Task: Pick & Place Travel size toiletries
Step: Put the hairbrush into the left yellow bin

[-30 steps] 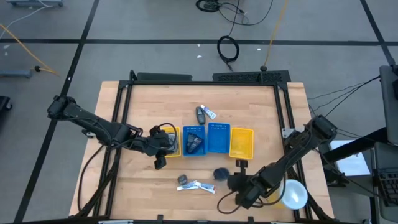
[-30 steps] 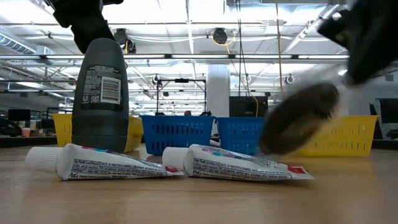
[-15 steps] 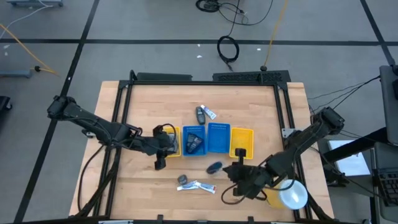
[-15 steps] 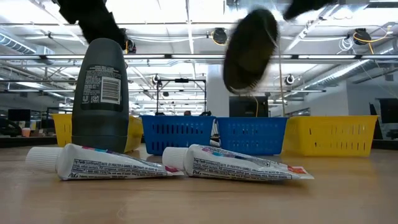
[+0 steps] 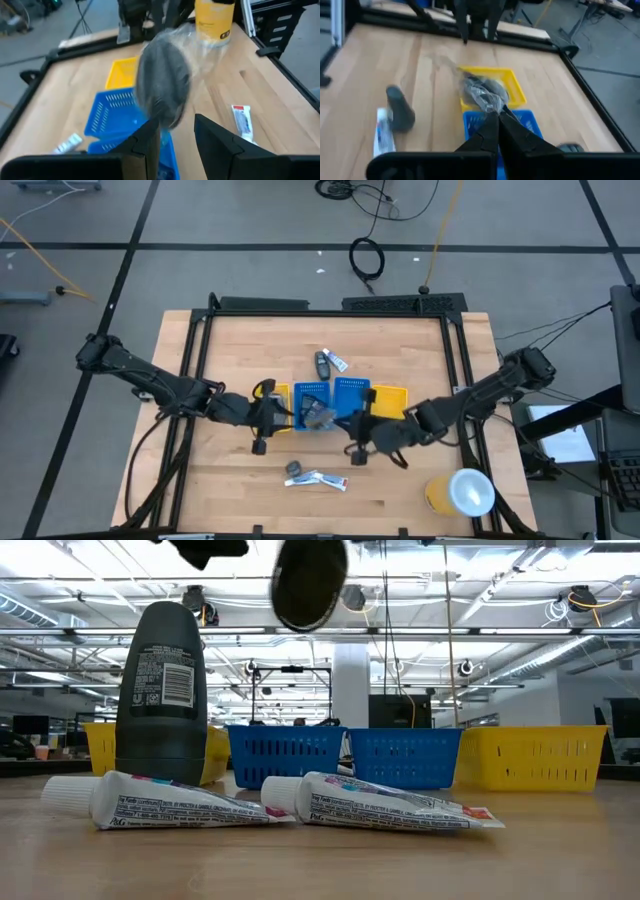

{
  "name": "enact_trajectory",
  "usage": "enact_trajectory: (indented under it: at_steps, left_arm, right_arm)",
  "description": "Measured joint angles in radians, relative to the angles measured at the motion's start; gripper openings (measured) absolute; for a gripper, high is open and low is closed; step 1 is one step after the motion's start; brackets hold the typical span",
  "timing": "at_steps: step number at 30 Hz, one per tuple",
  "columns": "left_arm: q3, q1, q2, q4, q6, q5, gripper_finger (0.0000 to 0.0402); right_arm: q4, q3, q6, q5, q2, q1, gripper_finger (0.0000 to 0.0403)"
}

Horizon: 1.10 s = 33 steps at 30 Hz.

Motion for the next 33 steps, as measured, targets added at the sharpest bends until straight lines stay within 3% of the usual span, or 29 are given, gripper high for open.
enact_trajectory:
  at_steps: [10, 33]
  left_arm:
    - [0.0, 0.001, 0.0, 0.015, 0.056, -0.129, 0.0122]
    - [0.0, 0.001, 0.0, 0.016, 0.077, -0.134, 0.0122]
  right_arm:
    - [0.125, 0.0, -0.066, -0.102, 0.0, -0.098, 0.0]
    - [0.216, 0.0, -0.109, -0.174, 0.0, -0.193, 0.0]
